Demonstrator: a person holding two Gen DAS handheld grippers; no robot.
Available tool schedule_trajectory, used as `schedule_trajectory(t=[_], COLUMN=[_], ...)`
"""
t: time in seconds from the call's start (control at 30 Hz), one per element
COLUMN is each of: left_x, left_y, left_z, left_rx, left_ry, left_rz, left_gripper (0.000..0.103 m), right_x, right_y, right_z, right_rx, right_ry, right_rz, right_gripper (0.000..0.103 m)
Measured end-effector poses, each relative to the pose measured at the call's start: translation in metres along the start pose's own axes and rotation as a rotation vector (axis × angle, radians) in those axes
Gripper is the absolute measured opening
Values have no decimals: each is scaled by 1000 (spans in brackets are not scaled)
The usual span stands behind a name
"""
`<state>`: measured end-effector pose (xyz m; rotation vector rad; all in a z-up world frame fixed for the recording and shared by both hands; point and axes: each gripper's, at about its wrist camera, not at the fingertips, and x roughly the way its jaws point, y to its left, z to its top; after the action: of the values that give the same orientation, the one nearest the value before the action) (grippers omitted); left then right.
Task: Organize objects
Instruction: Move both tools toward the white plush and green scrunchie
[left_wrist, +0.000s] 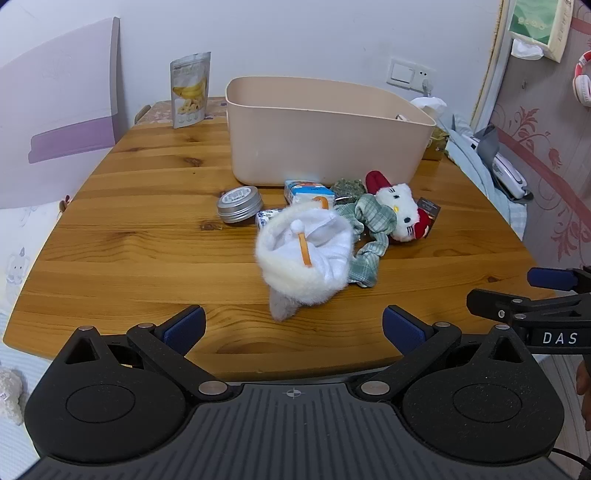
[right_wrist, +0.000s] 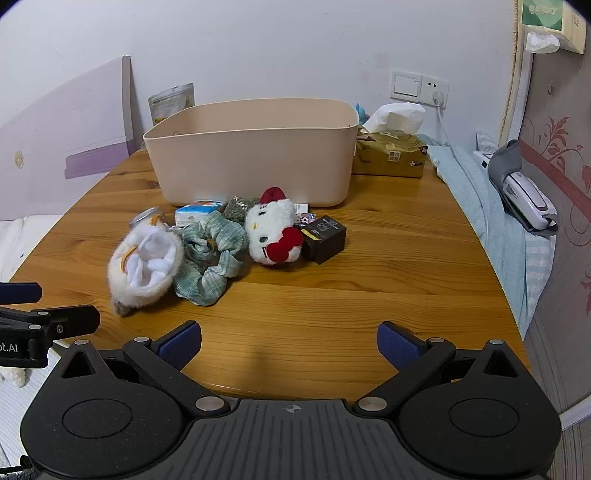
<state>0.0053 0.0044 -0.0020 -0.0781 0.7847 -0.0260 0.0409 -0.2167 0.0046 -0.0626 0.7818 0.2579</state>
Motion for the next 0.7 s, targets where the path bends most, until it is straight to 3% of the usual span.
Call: schedule_trajectory(t=[0.7], left_x=[5], left_y=[0], left_z=[1], left_rx=[11], left_ry=[8], left_rz=[-3], left_gripper=[103], right_x=[5], right_y=[1], right_z=[2], right_rx=[-5], right_ry=[9], right_rz=[6], right_gripper=[103])
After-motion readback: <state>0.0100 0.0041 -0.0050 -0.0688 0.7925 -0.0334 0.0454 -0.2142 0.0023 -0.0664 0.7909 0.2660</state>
